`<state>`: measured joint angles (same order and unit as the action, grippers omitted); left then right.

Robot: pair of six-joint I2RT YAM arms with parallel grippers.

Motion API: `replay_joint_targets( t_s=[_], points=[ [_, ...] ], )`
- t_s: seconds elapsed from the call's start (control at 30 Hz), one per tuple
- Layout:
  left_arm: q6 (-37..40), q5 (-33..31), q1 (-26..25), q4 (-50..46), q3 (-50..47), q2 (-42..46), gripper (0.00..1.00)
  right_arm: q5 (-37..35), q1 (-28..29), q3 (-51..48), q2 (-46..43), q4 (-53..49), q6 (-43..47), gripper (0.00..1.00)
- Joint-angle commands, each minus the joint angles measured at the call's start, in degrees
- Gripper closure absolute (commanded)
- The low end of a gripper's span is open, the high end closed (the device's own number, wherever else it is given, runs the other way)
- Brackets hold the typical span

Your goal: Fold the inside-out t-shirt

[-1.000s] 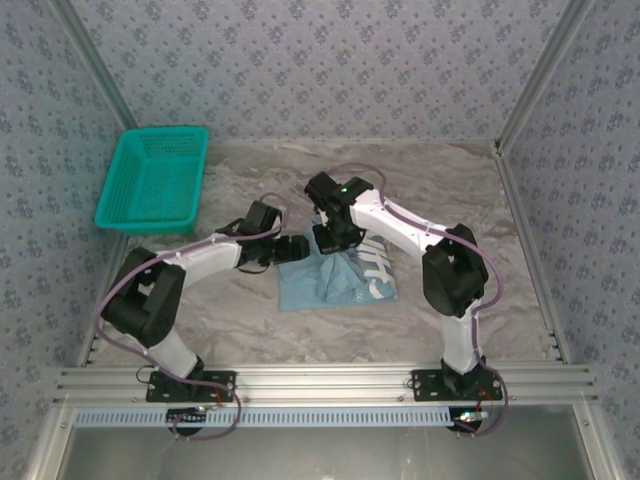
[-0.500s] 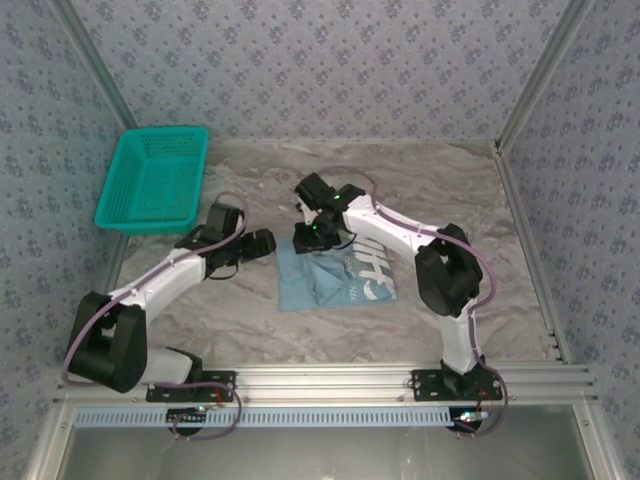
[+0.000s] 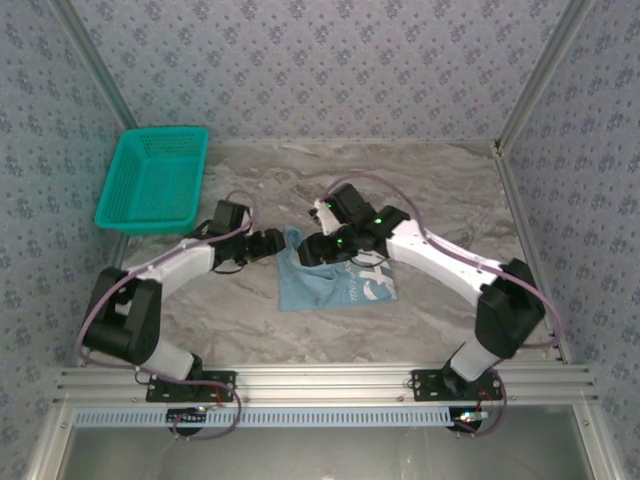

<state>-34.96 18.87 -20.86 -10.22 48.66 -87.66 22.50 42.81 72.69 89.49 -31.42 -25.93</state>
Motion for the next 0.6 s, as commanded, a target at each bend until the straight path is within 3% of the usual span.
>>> replay_joint_targets(
  t_s=[0.0,0.3,0.43,0.57],
  points=[
    [2.00,3.12,-1.12,1.62,5.18,-3.30,0.20,-2.66,-2.43,-6.07,-1.18,0.58,0.32,0.43],
    [4.72,0.94,-3.83,-1.81,15.49,-14.68,0.23,1.62,-4.56,-14.03,-0.12,6.18,-1.75,0.34],
    [5.38,-1.22,-3.83,-3.31,18.59,-18.01,0.36,3.64,-3.79,-15.03,0.75,11.72,-3.16,0.38],
    [5.87,-1.88,-2.92,-3.01,19.54,-18.60,0.57,5.35,-2.22,-14.02,3.79,14.89,-4.28,0.55]
  ],
)
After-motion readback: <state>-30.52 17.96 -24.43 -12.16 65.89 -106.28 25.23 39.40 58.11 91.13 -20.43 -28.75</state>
